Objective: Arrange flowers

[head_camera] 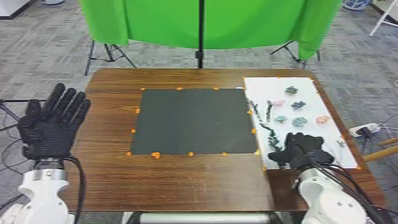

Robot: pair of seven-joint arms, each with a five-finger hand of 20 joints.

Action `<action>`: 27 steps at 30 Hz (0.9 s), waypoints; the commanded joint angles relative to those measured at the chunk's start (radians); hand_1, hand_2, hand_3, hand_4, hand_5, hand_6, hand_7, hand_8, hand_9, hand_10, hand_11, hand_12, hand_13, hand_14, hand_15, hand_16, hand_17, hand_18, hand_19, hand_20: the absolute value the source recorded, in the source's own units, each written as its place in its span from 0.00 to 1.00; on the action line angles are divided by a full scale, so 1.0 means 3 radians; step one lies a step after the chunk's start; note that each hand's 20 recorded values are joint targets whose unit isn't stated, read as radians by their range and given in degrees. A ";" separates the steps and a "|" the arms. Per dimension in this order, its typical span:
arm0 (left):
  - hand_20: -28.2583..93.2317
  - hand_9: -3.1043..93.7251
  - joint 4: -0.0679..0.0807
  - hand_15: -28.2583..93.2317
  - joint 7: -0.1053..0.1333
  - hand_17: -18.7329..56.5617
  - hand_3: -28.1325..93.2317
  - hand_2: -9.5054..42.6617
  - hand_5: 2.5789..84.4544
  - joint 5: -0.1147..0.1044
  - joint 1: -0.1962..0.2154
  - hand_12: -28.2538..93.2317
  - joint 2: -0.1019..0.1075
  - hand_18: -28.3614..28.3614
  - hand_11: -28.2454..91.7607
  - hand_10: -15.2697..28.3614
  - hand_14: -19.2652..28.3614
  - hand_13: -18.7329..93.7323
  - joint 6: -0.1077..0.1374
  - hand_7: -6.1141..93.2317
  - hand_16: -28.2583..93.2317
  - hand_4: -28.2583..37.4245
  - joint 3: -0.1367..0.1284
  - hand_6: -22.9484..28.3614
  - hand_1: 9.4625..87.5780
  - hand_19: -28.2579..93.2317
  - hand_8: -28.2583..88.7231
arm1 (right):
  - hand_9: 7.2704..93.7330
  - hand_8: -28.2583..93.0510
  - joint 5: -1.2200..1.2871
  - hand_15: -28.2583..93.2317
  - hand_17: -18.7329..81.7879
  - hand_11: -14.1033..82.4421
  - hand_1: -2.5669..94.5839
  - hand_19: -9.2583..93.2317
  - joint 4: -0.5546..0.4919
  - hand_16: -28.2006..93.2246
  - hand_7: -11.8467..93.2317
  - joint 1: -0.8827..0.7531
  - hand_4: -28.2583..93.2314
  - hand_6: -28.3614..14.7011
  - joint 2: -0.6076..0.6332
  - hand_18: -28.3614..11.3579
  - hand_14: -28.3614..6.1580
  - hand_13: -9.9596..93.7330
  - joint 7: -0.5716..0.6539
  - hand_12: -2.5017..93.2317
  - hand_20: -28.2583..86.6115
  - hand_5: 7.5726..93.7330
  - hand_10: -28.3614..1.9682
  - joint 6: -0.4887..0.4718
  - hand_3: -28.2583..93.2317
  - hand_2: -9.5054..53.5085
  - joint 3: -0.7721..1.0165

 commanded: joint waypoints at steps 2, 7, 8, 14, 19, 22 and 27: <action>0.32 0.45 -0.0059 0.47 0.0038 0.18 0.86 0.39 0.56 -0.0174 0.0055 0.30 0.0003 0.76 0.37 0.72 0.74 0.43 0.0249 0.14 0.18 0.00 0.0052 0.66 0.23 0.53 0.18 | 0.67 0.11 -0.0260 0.81 0.42 0.69 0.33 0.86 0.0341 0.42 0.39 0.0114 0.00 0.59 -0.0048 0.04 0.32 0.65 0.0122 0.31 0.48 0.76 0.33 0.0256 0.81 0.00 -0.0198; 0.32 0.46 -0.0075 0.48 0.0067 0.18 0.86 0.39 0.57 -0.0241 0.0058 0.31 -0.0003 0.76 0.38 0.73 0.75 0.44 0.0319 0.14 0.18 0.00 0.0072 0.67 0.22 0.54 0.17 | 0.70 0.10 -0.0289 0.82 0.44 0.71 0.42 0.87 0.0492 0.42 0.40 0.0154 0.00 0.62 -0.0110 0.04 0.35 0.68 0.0098 0.31 0.48 0.78 0.37 0.0244 0.88 0.00 -0.0295; 0.32 0.46 -0.0076 0.48 0.0071 0.18 0.86 0.39 0.57 -0.0252 0.0061 0.31 -0.0006 0.76 0.38 0.73 0.75 0.44 0.0330 0.15 0.18 0.00 0.0073 0.67 0.22 0.54 0.17 | 0.70 0.10 -0.0277 0.82 0.45 0.71 0.42 0.87 0.0516 0.43 0.38 0.0172 0.00 0.62 -0.0120 0.04 0.36 0.69 0.0088 0.31 0.48 0.79 0.38 0.0228 0.88 0.00 -0.0324; 0.32 0.46 -0.0047 0.49 0.0039 0.18 0.86 0.39 0.58 -0.0264 0.0019 0.30 0.0003 0.77 0.38 0.73 0.75 0.44 0.0299 0.15 0.17 0.00 0.0092 0.67 0.22 0.55 0.17 | 0.71 0.19 -0.0191 0.83 0.45 0.70 0.47 0.88 0.0591 0.45 0.34 0.0156 0.00 0.62 -0.0127 0.04 0.37 0.69 -0.0011 0.33 0.49 0.80 0.41 0.0143 0.88 0.00 -0.0437; 0.33 0.46 -0.0023 0.50 0.0004 0.17 0.86 0.39 0.58 -0.0252 -0.0012 0.31 0.0001 0.78 0.38 0.73 0.75 0.44 0.0281 0.15 0.17 0.00 0.0086 0.67 0.22 0.56 0.17 | 0.94 0.26 -0.0033 0.72 0.46 0.41 0.59 0.86 0.0591 0.51 0.30 0.0080 0.00 0.67 -0.0137 0.07 0.47 0.80 -0.0029 0.50 0.47 0.95 0.52 0.0223 0.82 0.00 -0.0472; 0.33 0.46 -0.0024 0.50 0.0002 0.17 0.86 0.39 0.58 -0.0259 0.0008 0.31 -0.0004 0.78 0.39 0.73 0.75 0.44 0.0286 0.15 0.18 0.00 0.0078 0.67 0.22 0.56 0.17 | 1.00 0.26 0.0002 0.64 0.47 0.35 0.61 0.86 0.0568 0.56 0.29 0.0070 0.00 0.68 -0.0148 0.09 0.53 0.84 0.0043 0.48 0.46 1.00 0.53 0.0282 0.84 0.00 -0.0484; 0.33 0.46 -0.0029 0.51 0.0029 0.17 0.87 0.39 0.58 -0.0274 0.0033 0.31 -0.0019 0.78 0.38 0.73 0.76 0.44 0.0275 0.15 0.17 0.00 0.0075 0.67 0.22 0.56 0.17 | 1.00 0.24 -0.0017 0.42 0.47 0.24 0.58 0.81 0.0511 0.59 0.32 0.0049 0.00 0.66 -0.0112 0.14 0.61 0.89 0.0076 0.36 0.40 1.00 0.52 0.0598 0.90 0.00 -0.0466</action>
